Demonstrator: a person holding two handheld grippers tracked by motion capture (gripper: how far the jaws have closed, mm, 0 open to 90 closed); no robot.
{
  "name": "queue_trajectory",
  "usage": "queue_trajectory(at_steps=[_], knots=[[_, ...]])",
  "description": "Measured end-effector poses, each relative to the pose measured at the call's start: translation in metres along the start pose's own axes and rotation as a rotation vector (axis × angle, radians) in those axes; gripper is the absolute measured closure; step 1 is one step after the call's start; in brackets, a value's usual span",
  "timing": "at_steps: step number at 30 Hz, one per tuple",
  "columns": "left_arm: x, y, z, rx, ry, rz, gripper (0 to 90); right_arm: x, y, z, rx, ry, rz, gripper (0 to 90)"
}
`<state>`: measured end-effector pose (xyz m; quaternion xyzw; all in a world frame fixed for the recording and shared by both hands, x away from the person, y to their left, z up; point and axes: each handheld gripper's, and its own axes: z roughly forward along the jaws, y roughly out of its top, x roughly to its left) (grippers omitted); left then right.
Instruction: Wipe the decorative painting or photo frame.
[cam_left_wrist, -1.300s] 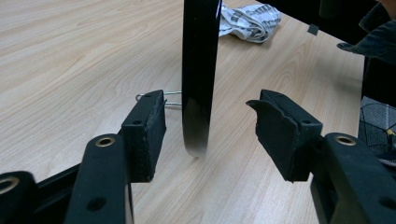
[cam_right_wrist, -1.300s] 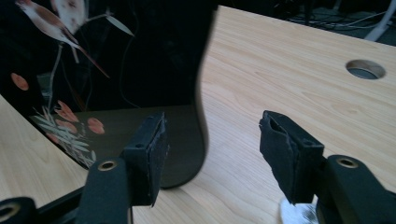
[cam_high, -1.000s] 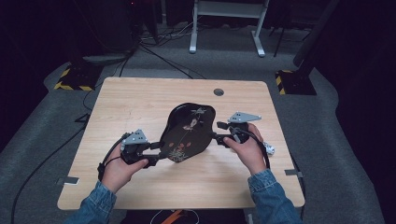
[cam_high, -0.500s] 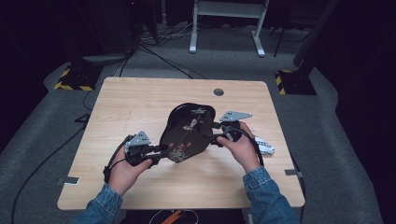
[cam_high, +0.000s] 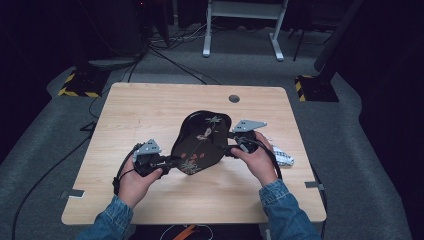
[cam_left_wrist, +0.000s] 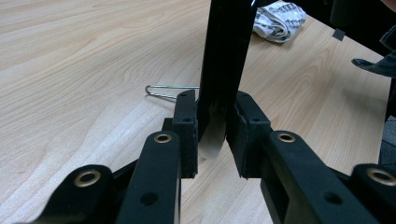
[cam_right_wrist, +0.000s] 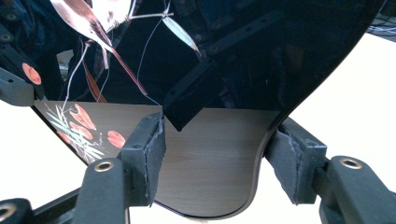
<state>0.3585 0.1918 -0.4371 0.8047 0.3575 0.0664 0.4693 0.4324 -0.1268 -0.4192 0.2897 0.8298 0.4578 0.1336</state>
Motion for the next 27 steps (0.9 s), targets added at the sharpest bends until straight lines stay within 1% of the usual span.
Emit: queue_trajectory(at_steps=[1,4,5,8,12,14,15,16,18,19,21,22,26,27], knots=[[0.001,0.001,0.000,-0.002,-0.002,0.001,73.7,0.001,0.001,-0.001,-0.003,-0.008,-0.001,41.0],[0.004,0.004,-0.002,-0.010,0.013,0.005,72.3,0.006,0.004,-0.004,-0.023,-0.037,-0.015,42.0],[0.004,0.004,-0.002,-0.010,0.013,0.005,71.8,0.006,0.004,-0.004,-0.023,-0.037,-0.015,42.0],[0.009,0.008,-0.004,-0.019,0.017,0.005,70.6,0.012,0.008,-0.008,-0.045,-0.072,-0.016,43.5],[0.017,0.013,-0.005,-0.037,0.036,0.005,67.5,0.017,0.010,-0.009,-0.065,-0.095,0.005,43.8],[0.022,0.015,-0.006,-0.041,0.038,-0.002,66.0,0.019,0.010,-0.009,-0.069,-0.098,0.014,43.8],[0.024,0.016,-0.006,-0.045,0.041,0.003,65.3,0.020,0.009,-0.009,-0.073,-0.101,0.017,43.8],[0.026,0.017,-0.005,-0.049,0.040,-0.006,64.6,0.021,0.010,-0.009,-0.076,-0.102,0.021,43.9],[0.030,0.018,-0.003,-0.054,0.038,-0.010,63.0,0.023,0.010,-0.011,-0.079,-0.111,0.021,45.0],[0.033,0.018,-0.001,-0.058,0.040,-0.010,61.7,0.024,0.010,-0.012,-0.083,-0.122,0.019,47.4],[0.038,0.019,0.001,-0.063,0.045,-0.006,59.6,0.027,0.009,-0.013,-0.094,-0.134,0.018,48.3],[0.039,0.019,0.003,-0.065,0.045,-0.006,58.5,0.028,0.008,-0.013,-0.091,-0.141,0.015,48.4],[0.046,0.020,0.013,-0.067,0.037,-0.006,55.9,0.030,0.004,-0.011,-0.078,-0.167,0.035,49.2],[0.046,0.020,0.013,-0.067,0.037,-0.006,55.3,0.031,0.003,-0.011,-0.077,-0.173,0.040,49.2]])
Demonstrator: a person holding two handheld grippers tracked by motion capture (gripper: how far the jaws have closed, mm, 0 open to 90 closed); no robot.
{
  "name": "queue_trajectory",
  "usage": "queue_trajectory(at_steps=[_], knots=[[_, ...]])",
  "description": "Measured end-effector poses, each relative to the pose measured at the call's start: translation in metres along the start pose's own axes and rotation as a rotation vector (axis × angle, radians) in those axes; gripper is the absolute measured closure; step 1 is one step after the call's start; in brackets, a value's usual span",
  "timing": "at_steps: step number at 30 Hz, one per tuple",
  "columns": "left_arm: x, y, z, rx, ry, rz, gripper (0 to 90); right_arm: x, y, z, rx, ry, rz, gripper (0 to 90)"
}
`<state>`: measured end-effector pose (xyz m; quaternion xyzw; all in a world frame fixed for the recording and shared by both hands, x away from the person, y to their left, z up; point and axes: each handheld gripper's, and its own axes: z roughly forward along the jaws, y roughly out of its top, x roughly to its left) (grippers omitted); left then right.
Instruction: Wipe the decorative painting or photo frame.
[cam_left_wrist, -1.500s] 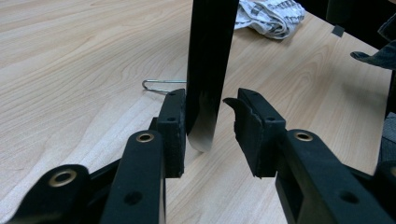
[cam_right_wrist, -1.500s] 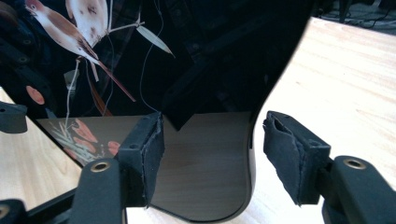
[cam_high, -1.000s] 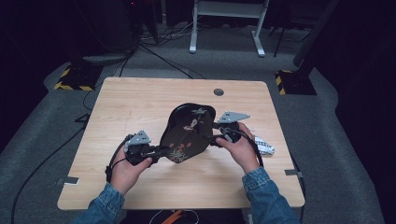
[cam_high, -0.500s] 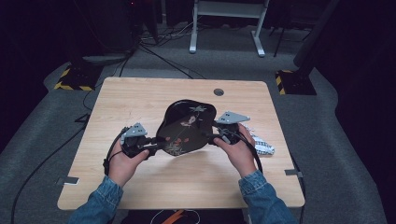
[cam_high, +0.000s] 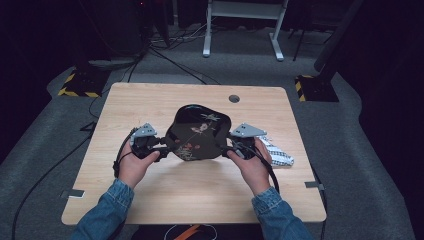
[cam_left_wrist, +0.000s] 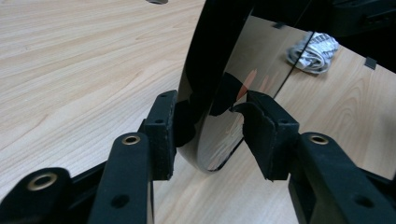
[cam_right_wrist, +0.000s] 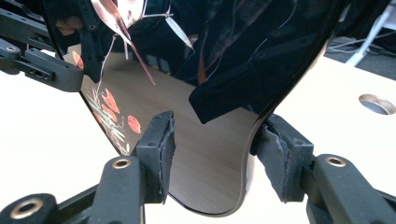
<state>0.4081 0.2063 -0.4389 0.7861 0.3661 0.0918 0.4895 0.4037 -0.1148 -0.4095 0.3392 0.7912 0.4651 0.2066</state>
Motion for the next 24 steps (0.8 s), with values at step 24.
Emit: queue_trajectory(at_steps=[24], knots=[[0.009,0.004,0.019,-0.061,0.007,-0.006,53.3,-0.010,-0.011,0.019,0.012,-0.066,0.019,42.3]])
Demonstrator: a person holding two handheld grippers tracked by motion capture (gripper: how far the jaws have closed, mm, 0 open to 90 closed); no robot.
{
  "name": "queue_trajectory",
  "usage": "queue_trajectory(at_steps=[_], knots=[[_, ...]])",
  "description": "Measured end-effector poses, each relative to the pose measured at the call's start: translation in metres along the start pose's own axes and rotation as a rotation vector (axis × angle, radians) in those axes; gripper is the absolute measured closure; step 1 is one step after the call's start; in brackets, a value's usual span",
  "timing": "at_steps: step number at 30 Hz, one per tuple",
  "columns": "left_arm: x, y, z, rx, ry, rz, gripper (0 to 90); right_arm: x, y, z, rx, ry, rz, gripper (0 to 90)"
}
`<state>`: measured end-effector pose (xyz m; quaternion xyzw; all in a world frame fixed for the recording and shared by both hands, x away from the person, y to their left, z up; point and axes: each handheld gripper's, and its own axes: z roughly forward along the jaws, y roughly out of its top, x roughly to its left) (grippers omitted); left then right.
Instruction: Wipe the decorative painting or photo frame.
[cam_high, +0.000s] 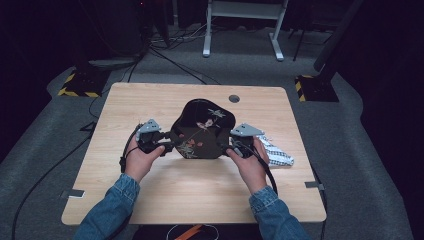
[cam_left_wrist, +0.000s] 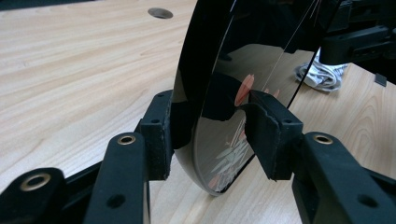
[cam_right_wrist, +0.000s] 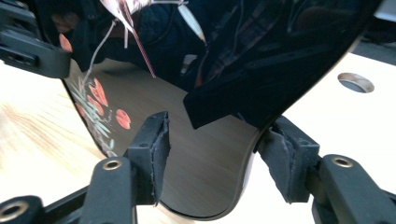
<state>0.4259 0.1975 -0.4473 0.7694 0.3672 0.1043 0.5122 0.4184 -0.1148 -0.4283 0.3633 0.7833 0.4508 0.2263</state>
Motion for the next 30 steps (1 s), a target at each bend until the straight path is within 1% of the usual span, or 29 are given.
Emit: queue_trajectory(at_steps=[1,2,3,6,8,9,10,12,13,14,15,17,18,20,23,26,27,28,29,30], knots=[[0.000,0.000,0.000,-0.021,0.003,0.007,53.3,0.000,0.000,0.001,0.000,0.003,-0.001,41.5],[0.000,0.000,-0.001,-0.034,0.010,0.009,50.2,0.001,0.000,0.001,0.000,0.001,-0.006,40.6],[0.000,0.001,-0.002,-0.044,0.020,0.013,44.9,0.001,0.000,0.000,-0.001,-0.002,-0.011,39.0],[-0.004,0.004,-0.007,-0.054,0.022,0.024,38.6,0.000,0.001,-0.002,0.000,-0.001,-0.015,36.5],[-0.006,0.006,-0.011,-0.059,0.037,0.041,33.3,-0.001,0.001,-0.005,0.010,-0.002,-0.022,36.3],[-0.007,0.007,-0.014,-0.064,0.048,0.044,31.9,-0.002,0.001,-0.007,0.008,0.000,-0.019,35.8],[-0.008,0.007,-0.016,-0.062,0.049,0.046,30.7,-0.002,0.001,-0.010,0.004,0.003,-0.016,35.8],[-0.011,0.008,-0.024,-0.063,0.056,0.056,29.0,-0.004,0.002,-0.016,-0.001,0.010,-0.006,35.6],[-0.011,0.008,-0.024,-0.063,0.056,0.056,28.2,-0.004,0.002,-0.016,-0.001,0.010,-0.006,35.6],[-0.014,0.009,-0.030,-0.064,0.064,0.065,28.2,-0.005,0.003,-0.019,-0.007,0.012,0.000,35.3],[-0.016,0.009,-0.035,-0.066,0.065,0.066,27.9,-0.007,0.004,-0.024,-0.016,0.015,0.002,35.2],[-0.022,0.009,-0.047,-0.064,0.079,0.088,27.5,-0.009,0.005,-0.032,-0.023,0.018,0.007,35.0],[-0.025,0.009,-0.050,-0.063,0.078,0.083,27.5,-0.011,0.005,-0.038,-0.029,0.021,0.009,34.9],[-0.031,0.008,-0.059,-0.060,0.078,0.093,27.1,-0.013,0.005,-0.045,-0.032,0.026,0.013,35.0],[-0.038,0.005,-0.068,-0.044,0.079,0.102,26.8,-0.016,0.002,-0.055,-0.034,0.037,0.022,34.9],[-0.042,0.001,-0.077,-0.025,0.089,0.116,26.4,-0.020,-0.001,-0.064,-0.036,0.032,0.024,34.8],[-0.042,0.001,-0.077,-0.025,0.089,0.116,25.9,-0.021,-0.002,-0.068,-0.035,0.035,0.024,34.8],[-0.042,-0.003,-0.084,-0.017,0.092,0.104,25.6,-0.022,-0.004,-0.072,-0.034,0.034,0.024,34.8],[-0.042,-0.003,-0.084,-0.017,0.092,0.104,25.5,-0.024,-0.005,-0.076,-0.034,0.033,0.025,34.8],[-0.041,-0.007,-0.090,-0.006,0.101,0.102,25.2,-0.025,-0.007,-0.079,-0.037,0.032,0.028,34.8]])
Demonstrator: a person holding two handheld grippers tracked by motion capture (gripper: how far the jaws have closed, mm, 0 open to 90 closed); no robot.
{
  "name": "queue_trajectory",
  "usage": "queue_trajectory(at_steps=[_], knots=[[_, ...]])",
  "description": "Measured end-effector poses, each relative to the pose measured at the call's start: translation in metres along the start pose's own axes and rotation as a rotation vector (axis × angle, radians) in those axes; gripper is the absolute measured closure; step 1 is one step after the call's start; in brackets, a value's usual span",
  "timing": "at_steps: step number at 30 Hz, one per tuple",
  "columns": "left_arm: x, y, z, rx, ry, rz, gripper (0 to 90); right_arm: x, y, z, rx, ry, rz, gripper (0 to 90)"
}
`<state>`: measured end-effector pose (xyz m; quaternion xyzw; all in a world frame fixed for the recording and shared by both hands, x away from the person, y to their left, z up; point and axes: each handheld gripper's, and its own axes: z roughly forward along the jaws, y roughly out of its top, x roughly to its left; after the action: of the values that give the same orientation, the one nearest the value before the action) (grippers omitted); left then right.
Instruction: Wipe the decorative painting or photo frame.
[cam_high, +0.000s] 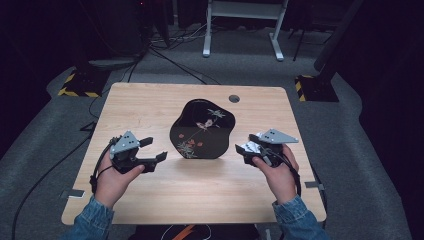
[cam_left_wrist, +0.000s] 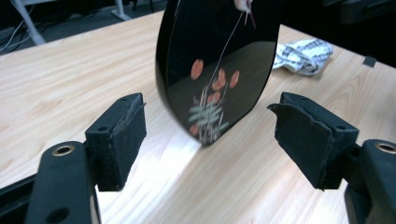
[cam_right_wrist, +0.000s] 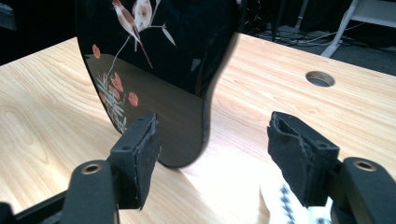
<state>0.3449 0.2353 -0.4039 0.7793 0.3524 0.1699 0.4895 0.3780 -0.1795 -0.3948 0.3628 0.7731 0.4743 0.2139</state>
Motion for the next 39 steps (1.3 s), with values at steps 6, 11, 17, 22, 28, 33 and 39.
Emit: queue_trajectory(at_steps=[6,11,17,22,28,33,39], knots=[[0.002,-0.013,-0.014,0.025,0.011,0.009,22.4,-0.006,-0.009,-0.019,0.006,-0.008,0.010,34.8],[0.005,-0.025,-0.023,0.047,0.016,0.020,20.7,-0.010,-0.023,-0.033,0.040,-0.013,0.007,34.8],[0.012,-0.039,-0.027,0.089,0.024,0.012,20.1,-0.019,-0.040,-0.045,0.086,-0.038,0.031,34.8],[0.017,-0.051,-0.027,0.137,0.040,0.021,20.2,-0.027,-0.058,-0.047,0.134,-0.051,0.050,34.8],[0.024,-0.068,-0.023,0.202,0.066,0.010,22.4,-0.037,-0.074,-0.046,0.187,-0.070,0.070,34.8],[0.029,-0.076,-0.019,0.236,0.069,-0.015,21.5,-0.044,-0.089,-0.040,0.230,-0.085,0.068,34.8],[0.032,-0.086,-0.012,0.303,0.075,-0.051,18.6,-0.050,-0.100,-0.035,0.255,-0.093,0.084,34.7]])
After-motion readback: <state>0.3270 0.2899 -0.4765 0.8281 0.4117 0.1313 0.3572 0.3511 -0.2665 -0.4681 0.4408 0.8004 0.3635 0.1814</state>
